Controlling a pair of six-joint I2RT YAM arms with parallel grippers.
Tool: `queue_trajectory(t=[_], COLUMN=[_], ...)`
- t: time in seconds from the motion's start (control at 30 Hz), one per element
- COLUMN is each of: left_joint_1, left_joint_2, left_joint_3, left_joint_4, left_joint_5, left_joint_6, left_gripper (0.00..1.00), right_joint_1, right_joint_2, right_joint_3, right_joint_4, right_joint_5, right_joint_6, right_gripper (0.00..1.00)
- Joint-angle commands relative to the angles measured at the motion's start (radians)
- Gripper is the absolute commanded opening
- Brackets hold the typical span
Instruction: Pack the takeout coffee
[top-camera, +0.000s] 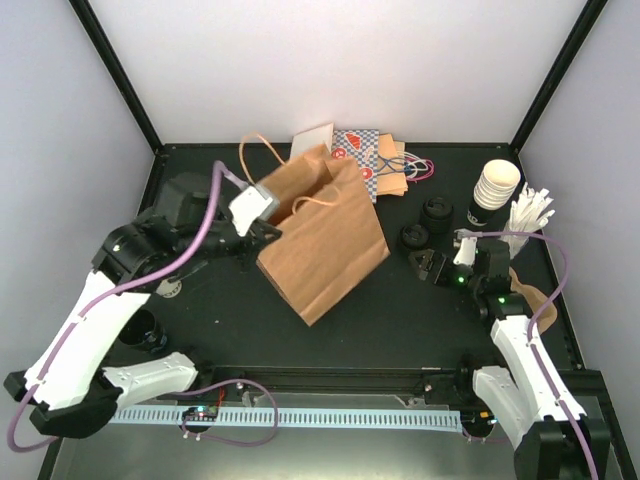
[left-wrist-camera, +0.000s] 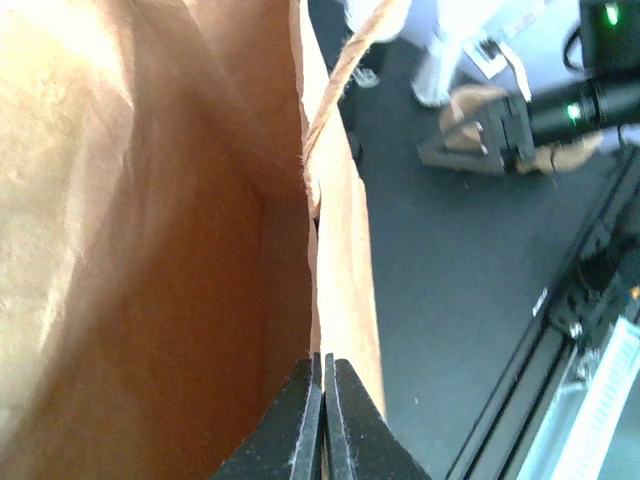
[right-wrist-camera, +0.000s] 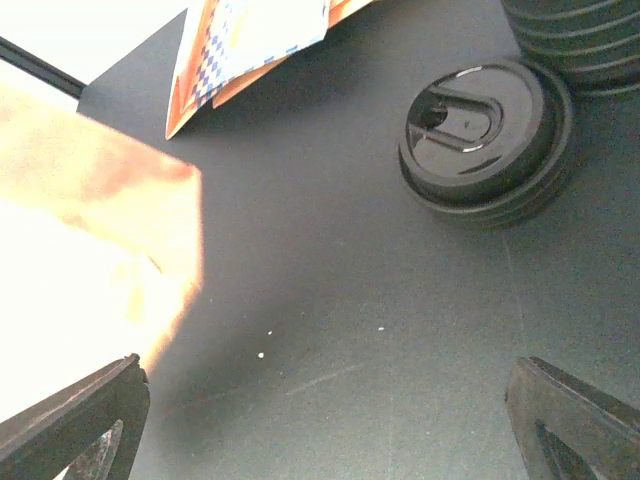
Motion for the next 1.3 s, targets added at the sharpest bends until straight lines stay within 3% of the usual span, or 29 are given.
queue_trajectory(t=[0.0,0.23,0.5,0.7,0.77,0.8,0.87,0.9,0.97,1.1,1.27], left_joint_1=[-0.128,-0.172,-0.172,-0.172,-0.172,-0.172,-0.172,-0.172,-0.172,-0.185,-0.218], left_joint_2=[0.000,0.031,0.033,0.061,0.059,0.060,0.061,0.059,0.046,0.011,-0.052], left_joint_3=[-0.077,-0.139,-0.108,-0.151,-0.187,-0.200,-0.209,-0.207,-0.191,-0.104,-0.042], left_joint_4=[0.070,0.155,0.200,0.226,0.247,0.251,0.246,0.240,0.225,0.157,0.092], left_joint_5=[-0.119,-0.280,-0.511,-0.519,-0.491,-0.487,-0.488,-0.496,-0.496,-0.470,-0.328], left_joint_6=[0.081,0.139,0.330,0.363,0.357,0.346,0.324,0.307,0.281,0.178,0.043], left_gripper=[0.02,0.01,0.01,0.03,0.13,0.26,0.66,0.81,0.98,0.99,0.99], right_joint_1=[0.014,0.085,0.220,0.241,0.240,0.240,0.241,0.241,0.241,0.241,0.240], right_joint_2=[0.025,0.110,0.168,0.217,0.222,0.223,0.222,0.220,0.214,0.189,0.151], right_joint_3=[0.024,0.036,0.062,0.120,0.130,0.134,0.141,0.146,0.165,0.213,0.303], right_joint_4=[-0.028,-0.028,0.032,0.010,0.002,-0.005,-0.020,-0.031,-0.068,-0.173,-0.340], right_joint_5=[-0.041,-0.064,0.005,0.061,0.078,0.089,0.109,0.120,0.153,0.281,0.487], right_joint_6=[-0.014,-0.010,0.048,0.051,0.045,0.043,0.033,0.029,0.022,0.042,0.153], right_gripper=[1.00,1.00,1.00,1.00,1.00,1.00,1.00,1.00,1.00,1.00,1.00])
